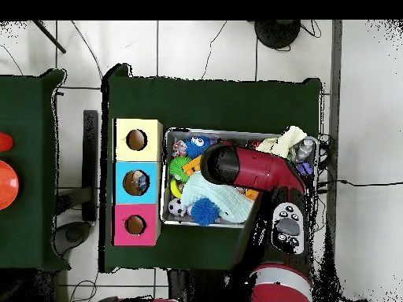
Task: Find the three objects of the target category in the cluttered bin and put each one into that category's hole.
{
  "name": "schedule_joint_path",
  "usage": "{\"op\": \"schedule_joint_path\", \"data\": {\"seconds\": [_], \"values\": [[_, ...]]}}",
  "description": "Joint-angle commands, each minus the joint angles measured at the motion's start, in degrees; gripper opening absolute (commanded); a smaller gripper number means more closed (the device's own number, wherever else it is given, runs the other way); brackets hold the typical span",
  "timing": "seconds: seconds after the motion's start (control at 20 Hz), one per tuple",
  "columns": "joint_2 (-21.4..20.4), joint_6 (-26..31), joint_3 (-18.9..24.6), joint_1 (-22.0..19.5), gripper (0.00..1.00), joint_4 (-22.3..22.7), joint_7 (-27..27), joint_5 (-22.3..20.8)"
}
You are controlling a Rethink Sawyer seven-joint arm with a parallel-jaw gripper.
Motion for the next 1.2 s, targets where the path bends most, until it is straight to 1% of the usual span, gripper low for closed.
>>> {"op": "schedule_joint_path", "data": {"seconds": [0.05, 0.25, 0.4, 0.55, 1.2], "values": [[3.13, -2.20, 3.87, -2.42, 1.00, 2.40, 9.12, 1.50], [3.32, -3.71, 4.92, -3.71, 1.00, 3.79, 8.45, 0.98], [3.38, -5.11, 7.39, -5.85, 1.00, 5.19, 7.57, 1.01], [3.42, -4.95, 8.59, -6.81, 1.00, 5.57, 7.09, 1.05], [2.64, -4.65, 10.87, -8.35, 1.00, 7.68, 7.03, 0.63]]}}
